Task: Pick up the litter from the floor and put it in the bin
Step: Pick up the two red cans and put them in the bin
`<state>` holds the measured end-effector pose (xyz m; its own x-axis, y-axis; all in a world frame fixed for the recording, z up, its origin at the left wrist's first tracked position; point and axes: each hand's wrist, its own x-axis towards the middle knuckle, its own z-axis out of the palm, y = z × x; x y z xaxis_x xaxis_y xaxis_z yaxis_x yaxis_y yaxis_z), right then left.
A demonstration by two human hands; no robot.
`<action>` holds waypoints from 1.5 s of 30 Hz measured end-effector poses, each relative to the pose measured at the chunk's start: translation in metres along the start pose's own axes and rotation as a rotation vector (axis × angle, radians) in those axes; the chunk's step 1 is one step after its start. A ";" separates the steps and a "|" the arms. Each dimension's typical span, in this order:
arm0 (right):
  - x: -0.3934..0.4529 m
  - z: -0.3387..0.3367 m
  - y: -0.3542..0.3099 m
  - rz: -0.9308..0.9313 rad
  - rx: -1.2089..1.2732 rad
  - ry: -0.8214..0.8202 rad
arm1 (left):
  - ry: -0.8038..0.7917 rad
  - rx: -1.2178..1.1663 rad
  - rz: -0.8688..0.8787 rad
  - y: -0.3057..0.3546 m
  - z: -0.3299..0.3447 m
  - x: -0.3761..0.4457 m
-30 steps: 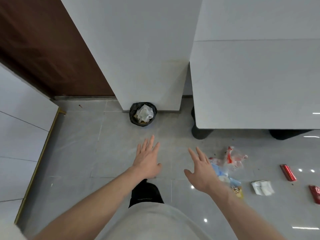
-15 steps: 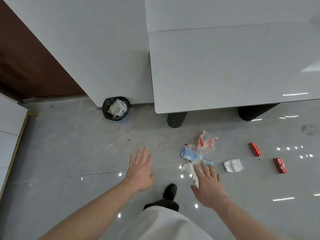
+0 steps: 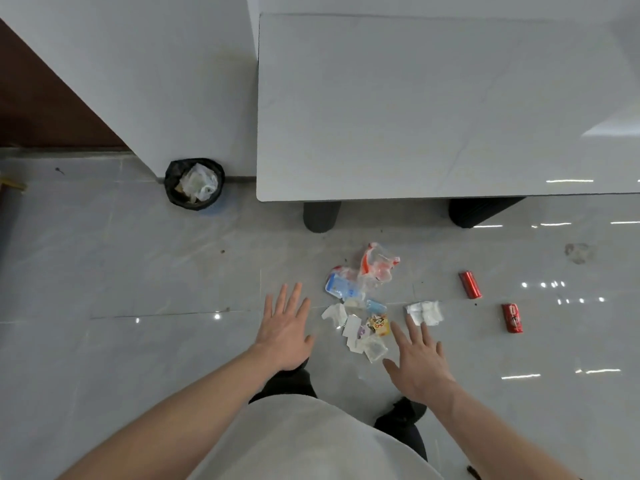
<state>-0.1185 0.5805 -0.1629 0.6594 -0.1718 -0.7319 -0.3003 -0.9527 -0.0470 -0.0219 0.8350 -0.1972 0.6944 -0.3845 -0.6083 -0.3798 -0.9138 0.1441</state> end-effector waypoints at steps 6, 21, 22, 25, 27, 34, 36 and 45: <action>0.020 0.013 0.069 -0.122 -0.056 -0.020 | 0.032 -0.089 -0.202 0.057 0.035 -0.020; -0.004 0.018 0.262 -0.197 -0.218 -0.077 | 0.026 -0.253 -0.354 0.279 0.095 -0.054; -0.004 0.018 0.268 -0.192 -0.205 -0.073 | 0.016 -0.250 -0.346 0.283 0.096 -0.051; -0.002 0.023 0.290 -0.184 -0.188 -0.045 | -0.020 -0.210 -0.323 0.294 0.102 -0.040; -0.001 0.025 0.307 -0.156 -0.169 -0.060 | -0.046 -0.198 -0.308 0.302 0.104 -0.034; 0.015 0.024 0.373 -0.136 -0.153 -0.097 | -0.031 -0.226 -0.375 0.345 0.100 -0.008; 0.030 0.019 0.393 -0.163 -0.170 -0.118 | -0.024 -0.244 -0.415 0.362 0.101 0.002; 0.098 -0.023 0.513 -0.280 -0.245 -0.125 | -0.077 -0.303 -0.562 0.484 0.120 0.054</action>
<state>-0.1922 0.0687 -0.2434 0.5989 0.1212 -0.7916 0.0633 -0.9926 -0.1041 -0.2414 0.3881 -0.2535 0.6873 0.1636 -0.7077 0.2261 -0.9741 -0.0055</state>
